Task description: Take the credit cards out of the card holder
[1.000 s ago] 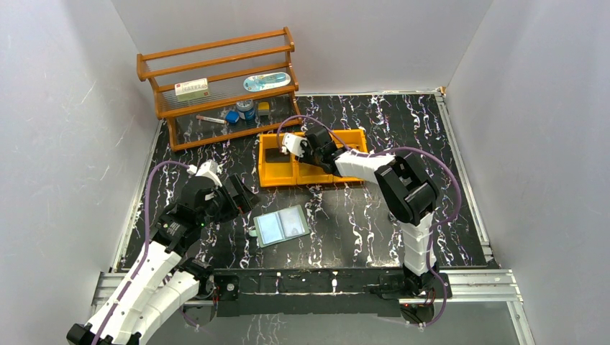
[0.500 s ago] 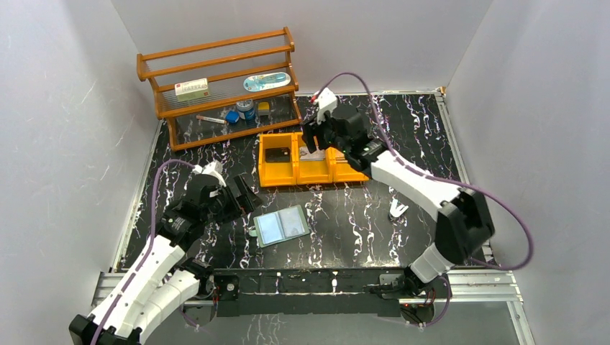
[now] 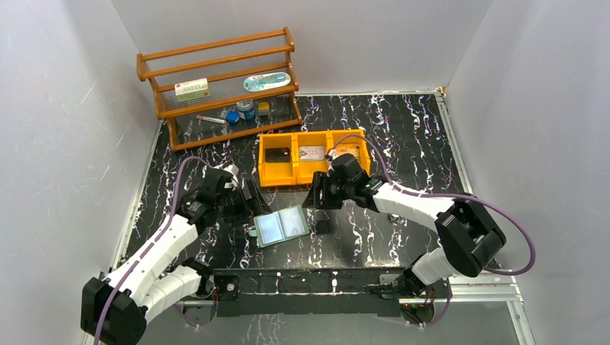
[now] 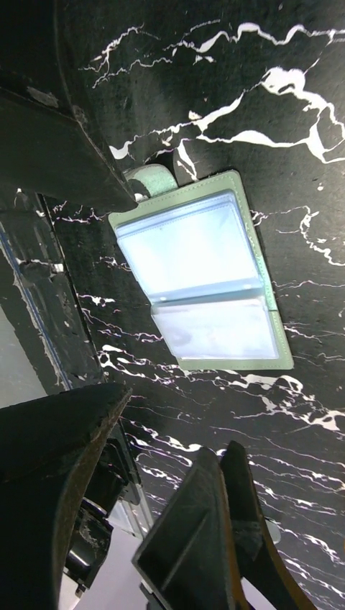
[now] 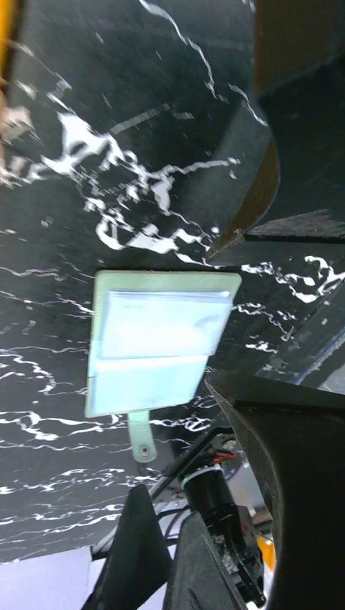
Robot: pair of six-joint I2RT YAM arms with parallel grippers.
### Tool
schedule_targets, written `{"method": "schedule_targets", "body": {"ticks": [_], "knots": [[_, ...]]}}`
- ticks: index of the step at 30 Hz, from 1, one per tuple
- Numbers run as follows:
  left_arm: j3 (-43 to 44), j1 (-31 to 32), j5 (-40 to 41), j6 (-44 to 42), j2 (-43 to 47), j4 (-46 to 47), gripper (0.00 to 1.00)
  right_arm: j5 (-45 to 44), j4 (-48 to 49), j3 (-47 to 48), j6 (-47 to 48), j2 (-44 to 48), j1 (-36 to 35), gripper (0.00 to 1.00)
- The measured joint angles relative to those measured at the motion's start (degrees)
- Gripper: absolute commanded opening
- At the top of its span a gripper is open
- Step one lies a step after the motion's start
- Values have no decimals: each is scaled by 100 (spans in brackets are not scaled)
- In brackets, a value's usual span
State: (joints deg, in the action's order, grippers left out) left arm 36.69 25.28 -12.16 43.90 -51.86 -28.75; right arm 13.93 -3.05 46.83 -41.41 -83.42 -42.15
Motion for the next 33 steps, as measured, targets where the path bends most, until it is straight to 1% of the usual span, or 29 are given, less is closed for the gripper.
{"method": "schedule_targets", "body": {"ticks": [4, 5, 7, 10, 17, 26, 33], "knots": [[-2, 2, -236, 4, -214, 48, 84, 37, 0, -76, -389, -48, -337, 58], [-13, 2, -295, 2, -236, 76, 82, 39, 13, -76, -448, -68, -420, 55], [-63, 2, -391, -4, -273, 146, 80, 61, 37, -74, -538, -146, -551, 52], [-127, 9, -518, -22, -452, 179, 80, 136, 92, -63, -715, -396, -713, 52], [-181, 37, -656, -92, -815, 208, 79, 170, 105, 120, -859, -940, -789, 51], [-184, 63, -767, -234, -1250, 380, 78, 136, 15, 367, -848, -1228, -791, 50], [-354, 107, -774, -332, -1534, 647, 74, 177, 0, 409, -835, -1456, -791, 48]]}}
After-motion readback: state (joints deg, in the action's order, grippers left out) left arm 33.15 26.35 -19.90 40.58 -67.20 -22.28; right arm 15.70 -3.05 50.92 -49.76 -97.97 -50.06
